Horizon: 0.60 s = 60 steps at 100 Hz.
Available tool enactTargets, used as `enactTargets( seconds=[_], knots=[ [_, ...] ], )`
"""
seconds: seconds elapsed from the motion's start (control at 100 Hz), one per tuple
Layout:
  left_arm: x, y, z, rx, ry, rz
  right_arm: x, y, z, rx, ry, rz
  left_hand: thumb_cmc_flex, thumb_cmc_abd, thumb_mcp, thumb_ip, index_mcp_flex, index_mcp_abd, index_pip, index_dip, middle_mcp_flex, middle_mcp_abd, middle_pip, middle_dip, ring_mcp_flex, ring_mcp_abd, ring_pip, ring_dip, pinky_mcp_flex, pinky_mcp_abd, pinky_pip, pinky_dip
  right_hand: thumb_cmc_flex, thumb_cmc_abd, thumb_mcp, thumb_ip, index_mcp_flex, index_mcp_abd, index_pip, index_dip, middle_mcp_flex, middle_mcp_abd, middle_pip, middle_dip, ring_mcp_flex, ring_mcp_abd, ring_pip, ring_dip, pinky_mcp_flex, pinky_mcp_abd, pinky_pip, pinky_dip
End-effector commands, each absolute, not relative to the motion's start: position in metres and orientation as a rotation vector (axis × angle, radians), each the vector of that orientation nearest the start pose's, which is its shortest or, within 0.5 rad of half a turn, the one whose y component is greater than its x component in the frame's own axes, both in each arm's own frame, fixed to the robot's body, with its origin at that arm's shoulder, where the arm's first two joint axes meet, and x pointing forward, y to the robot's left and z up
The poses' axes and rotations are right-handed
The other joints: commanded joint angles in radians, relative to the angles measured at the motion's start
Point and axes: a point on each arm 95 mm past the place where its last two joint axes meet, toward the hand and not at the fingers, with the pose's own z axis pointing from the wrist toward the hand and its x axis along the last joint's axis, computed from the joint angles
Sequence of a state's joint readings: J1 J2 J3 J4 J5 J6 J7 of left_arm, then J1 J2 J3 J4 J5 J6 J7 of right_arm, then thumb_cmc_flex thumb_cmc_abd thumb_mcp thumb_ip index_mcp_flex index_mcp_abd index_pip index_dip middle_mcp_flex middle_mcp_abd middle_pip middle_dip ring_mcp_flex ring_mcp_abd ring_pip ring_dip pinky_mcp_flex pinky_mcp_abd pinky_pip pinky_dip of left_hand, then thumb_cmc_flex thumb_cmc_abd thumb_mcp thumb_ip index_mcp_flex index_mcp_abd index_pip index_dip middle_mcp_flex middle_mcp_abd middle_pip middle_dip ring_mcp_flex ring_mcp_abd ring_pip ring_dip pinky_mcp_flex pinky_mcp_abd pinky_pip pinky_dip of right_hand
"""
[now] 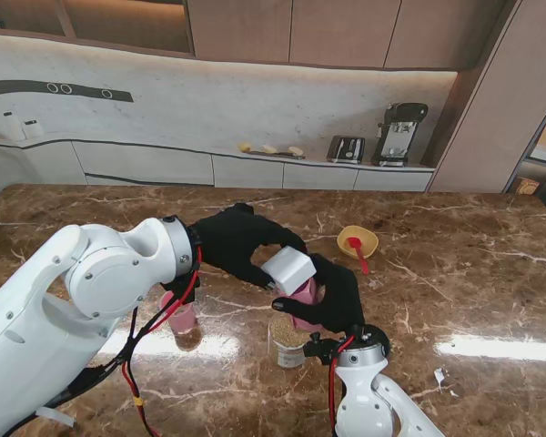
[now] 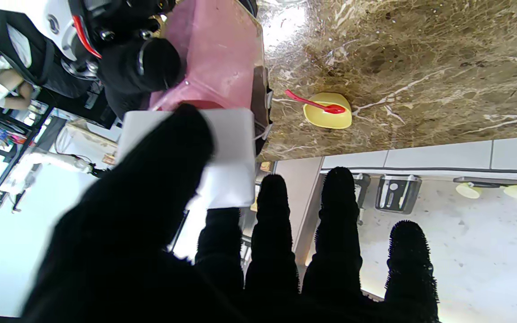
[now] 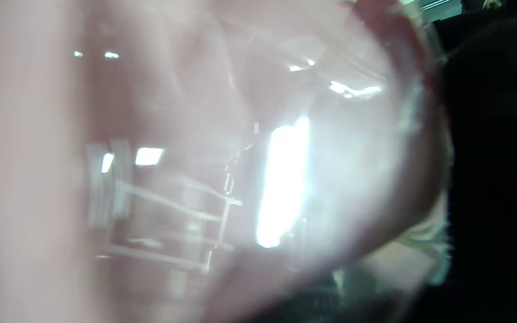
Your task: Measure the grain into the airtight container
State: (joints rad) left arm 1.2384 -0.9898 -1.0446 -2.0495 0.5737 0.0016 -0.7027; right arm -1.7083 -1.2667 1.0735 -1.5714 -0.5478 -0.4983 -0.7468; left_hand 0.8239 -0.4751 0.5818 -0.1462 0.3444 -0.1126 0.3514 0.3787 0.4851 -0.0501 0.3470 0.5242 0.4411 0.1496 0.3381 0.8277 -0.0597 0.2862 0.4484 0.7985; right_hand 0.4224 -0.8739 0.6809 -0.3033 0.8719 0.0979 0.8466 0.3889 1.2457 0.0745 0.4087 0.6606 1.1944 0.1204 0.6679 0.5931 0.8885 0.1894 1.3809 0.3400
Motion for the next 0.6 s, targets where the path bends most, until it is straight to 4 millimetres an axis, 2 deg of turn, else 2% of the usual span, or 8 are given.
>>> enactTargets(
  seconds=[0.0, 0.11, 0.21, 0.29, 0.31, 0.35, 0.4, 0.59],
  knots=[
    [0.378, -0.109, -0.148, -1.051, 2.148, -1.685, 0.321, 0.076, -0.326, -1.592, -0.564, -2.965, 0.111, 0.060, 0.222, 0.067, -0.010, -0.143, 0.011, -0.056, -0.088, -0.018, -0.046, -0.047, -0.061, -0.024, -0.052, -0.033, -0.034, -0.033, -0.062, 0.000, 0.309, 0.195, 0.405, 0.048, 0.080, -0.362, 0.123, 0.033, 0.063, -0.119, 0.096, 0.033, 0.076, -0.095, 0.096, 0.040, 0.012, -0.049, 0.036, 0.008],
    [0.377, -0.106, -0.146, -1.110, 2.209, -1.660, 0.321, 0.076, -0.326, -1.590, -0.563, -2.966, 0.020, -0.043, 0.241, 0.062, -0.159, -0.108, -0.162, -0.208, -0.279, -0.031, -0.130, -0.150, -0.155, -0.036, -0.120, -0.097, -0.053, -0.055, -0.151, -0.025, 0.309, 0.195, 0.405, 0.048, 0.079, -0.362, 0.123, 0.033, 0.063, -0.118, 0.096, 0.033, 0.077, -0.096, 0.096, 0.040, 0.012, -0.049, 0.037, 0.008],
    [0.378, -0.104, -0.144, -1.106, 2.198, -1.657, 0.321, 0.076, -0.326, -1.589, -0.563, -2.967, -0.156, -0.134, 0.057, 0.048, -0.191, -0.052, -0.233, -0.224, -0.327, 0.024, -0.234, -0.206, -0.198, -0.017, -0.155, -0.149, -0.057, -0.042, -0.200, -0.012, 0.309, 0.195, 0.405, 0.048, 0.080, -0.361, 0.123, 0.033, 0.064, -0.117, 0.096, 0.033, 0.077, -0.096, 0.096, 0.040, 0.011, -0.049, 0.037, 0.008],
    [0.377, -0.103, -0.143, -1.150, 2.166, -1.682, 0.321, 0.076, -0.326, -1.589, -0.564, -2.967, -0.213, -0.026, -0.301, 0.072, -0.197, -0.003, -0.260, -0.160, -0.331, 0.045, -0.231, -0.174, -0.202, 0.000, -0.162, -0.174, -0.059, -0.024, -0.230, 0.008, 0.309, 0.194, 0.405, 0.048, 0.080, -0.362, 0.122, 0.032, 0.063, -0.117, 0.096, 0.033, 0.077, -0.095, 0.096, 0.040, 0.011, -0.048, 0.037, 0.007],
    [0.376, -0.103, -0.144, -1.173, 2.150, -1.691, 0.321, 0.076, -0.326, -1.589, -0.564, -2.967, -0.174, 0.016, -0.448, 0.097, -0.197, 0.010, -0.262, -0.129, -0.322, 0.052, -0.226, -0.173, -0.199, 0.004, -0.161, -0.174, -0.060, -0.020, -0.237, 0.014, 0.309, 0.194, 0.405, 0.048, 0.080, -0.362, 0.123, 0.032, 0.063, -0.118, 0.096, 0.033, 0.077, -0.095, 0.096, 0.040, 0.011, -0.048, 0.037, 0.007],
    [0.375, -0.105, -0.144, -1.198, 2.112, -1.707, 0.321, 0.076, -0.326, -1.589, -0.564, -2.967, -0.183, 0.069, -0.543, 0.109, -0.193, 0.026, -0.241, -0.099, -0.289, 0.072, -0.207, -0.160, -0.186, 0.015, -0.154, -0.168, -0.063, -0.009, -0.229, 0.029, 0.308, 0.194, 0.405, 0.048, 0.080, -0.362, 0.123, 0.032, 0.064, -0.117, 0.096, 0.033, 0.077, -0.095, 0.096, 0.040, 0.011, -0.048, 0.037, 0.007],
    [0.374, -0.106, -0.144, -1.197, 2.073, -1.710, 0.321, 0.076, -0.326, -1.589, -0.565, -2.967, -0.232, 0.130, -0.588, 0.115, -0.192, 0.051, -0.230, -0.081, -0.236, 0.096, -0.182, -0.143, -0.153, 0.027, -0.136, -0.156, -0.050, 0.012, -0.210, 0.041, 0.309, 0.194, 0.405, 0.048, 0.080, -0.362, 0.123, 0.032, 0.064, -0.118, 0.096, 0.033, 0.077, -0.095, 0.095, 0.039, 0.011, -0.048, 0.037, 0.007],
    [0.371, -0.114, -0.143, -1.222, 1.980, -1.698, 0.321, 0.077, -0.326, -1.587, -0.570, -2.965, -0.301, 0.190, -0.603, 0.121, -0.163, 0.073, -0.224, -0.043, 0.043, 0.066, -0.054, -0.030, -0.062, 0.066, -0.088, -0.099, -0.012, 0.056, -0.136, 0.054, 0.309, 0.194, 0.406, 0.048, 0.081, -0.362, 0.123, 0.032, 0.064, -0.119, 0.096, 0.032, 0.077, -0.095, 0.095, 0.039, 0.011, -0.048, 0.037, 0.007]
  ],
)
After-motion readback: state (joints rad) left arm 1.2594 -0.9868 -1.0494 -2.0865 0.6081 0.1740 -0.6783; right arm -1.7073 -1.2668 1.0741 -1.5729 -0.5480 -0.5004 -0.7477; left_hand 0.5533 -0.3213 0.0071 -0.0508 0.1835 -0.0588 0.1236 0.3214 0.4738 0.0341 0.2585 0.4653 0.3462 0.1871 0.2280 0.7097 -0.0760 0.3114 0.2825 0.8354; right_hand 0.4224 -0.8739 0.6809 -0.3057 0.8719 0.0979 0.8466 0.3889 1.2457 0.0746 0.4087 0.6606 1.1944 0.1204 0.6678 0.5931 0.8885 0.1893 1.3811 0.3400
